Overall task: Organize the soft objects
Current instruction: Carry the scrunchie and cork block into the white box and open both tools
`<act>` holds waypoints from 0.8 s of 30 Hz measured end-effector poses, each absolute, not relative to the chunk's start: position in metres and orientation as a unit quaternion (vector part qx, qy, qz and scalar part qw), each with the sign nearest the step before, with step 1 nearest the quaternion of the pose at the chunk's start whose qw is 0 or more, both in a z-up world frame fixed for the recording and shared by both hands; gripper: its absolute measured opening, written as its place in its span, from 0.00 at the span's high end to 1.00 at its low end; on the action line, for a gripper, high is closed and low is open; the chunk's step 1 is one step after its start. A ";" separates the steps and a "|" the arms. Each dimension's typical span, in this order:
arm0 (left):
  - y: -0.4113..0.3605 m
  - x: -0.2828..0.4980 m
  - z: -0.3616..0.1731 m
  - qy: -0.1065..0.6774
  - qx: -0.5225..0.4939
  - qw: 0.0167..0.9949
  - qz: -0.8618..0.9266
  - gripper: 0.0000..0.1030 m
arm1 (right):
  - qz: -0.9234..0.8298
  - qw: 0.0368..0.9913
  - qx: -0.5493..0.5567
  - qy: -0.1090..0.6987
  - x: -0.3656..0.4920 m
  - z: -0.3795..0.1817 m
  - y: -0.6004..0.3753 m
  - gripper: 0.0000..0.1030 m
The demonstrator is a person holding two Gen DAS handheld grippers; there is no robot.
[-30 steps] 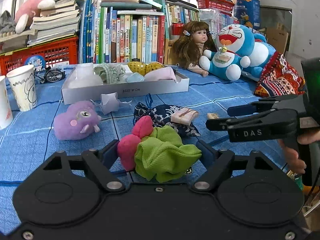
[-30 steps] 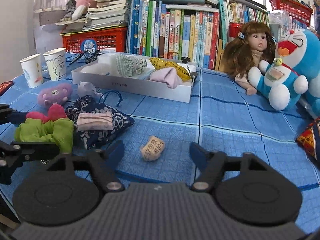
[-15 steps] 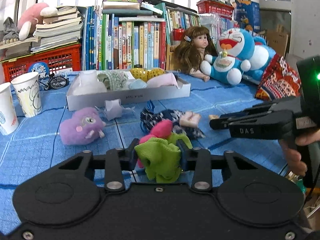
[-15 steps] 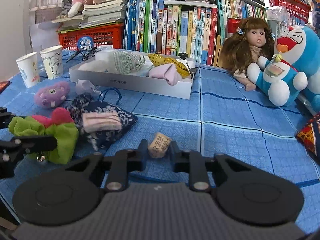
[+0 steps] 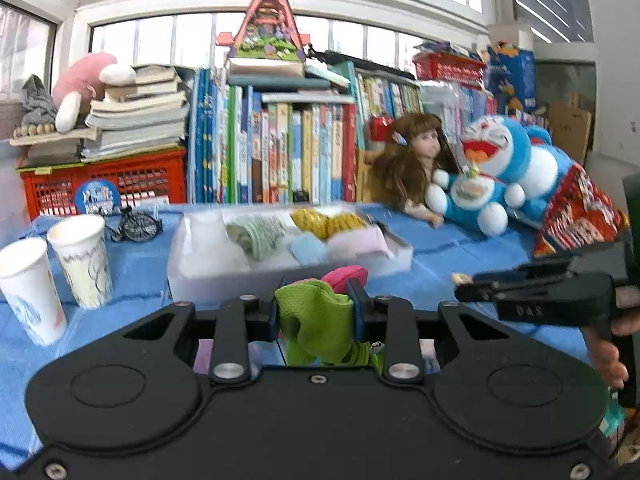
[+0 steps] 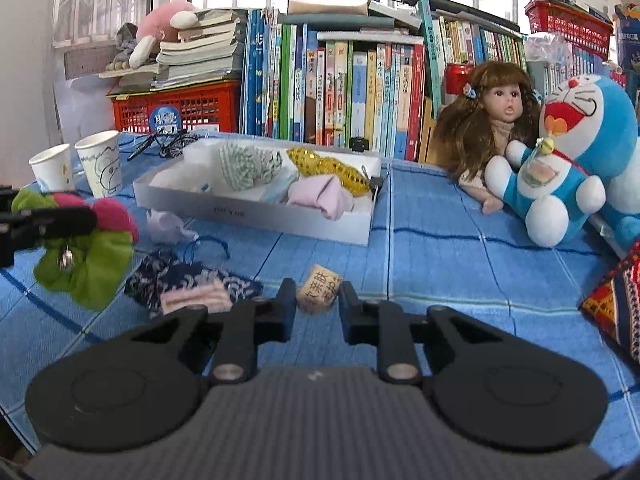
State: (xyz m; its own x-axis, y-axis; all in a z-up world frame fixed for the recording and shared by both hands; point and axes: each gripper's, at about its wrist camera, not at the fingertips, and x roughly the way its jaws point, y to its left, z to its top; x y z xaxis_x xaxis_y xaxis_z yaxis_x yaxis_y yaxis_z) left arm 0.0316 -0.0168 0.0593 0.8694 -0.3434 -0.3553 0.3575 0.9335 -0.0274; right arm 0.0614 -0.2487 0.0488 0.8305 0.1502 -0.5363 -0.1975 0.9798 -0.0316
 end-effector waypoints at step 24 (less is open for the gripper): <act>0.023 0.232 0.074 0.235 -0.113 0.963 -0.074 0.71 | 0.074 0.952 0.019 0.297 0.182 0.088 -0.249 0.74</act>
State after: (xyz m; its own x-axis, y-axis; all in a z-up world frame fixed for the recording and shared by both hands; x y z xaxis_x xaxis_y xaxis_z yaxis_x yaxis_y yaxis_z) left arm 0.2320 0.0232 0.0740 0.8784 -0.1953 -0.4362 0.0889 0.9636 -0.2523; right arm 0.1818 -0.2492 0.0879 0.8127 0.1524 -0.5624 -0.1301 0.9883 0.0799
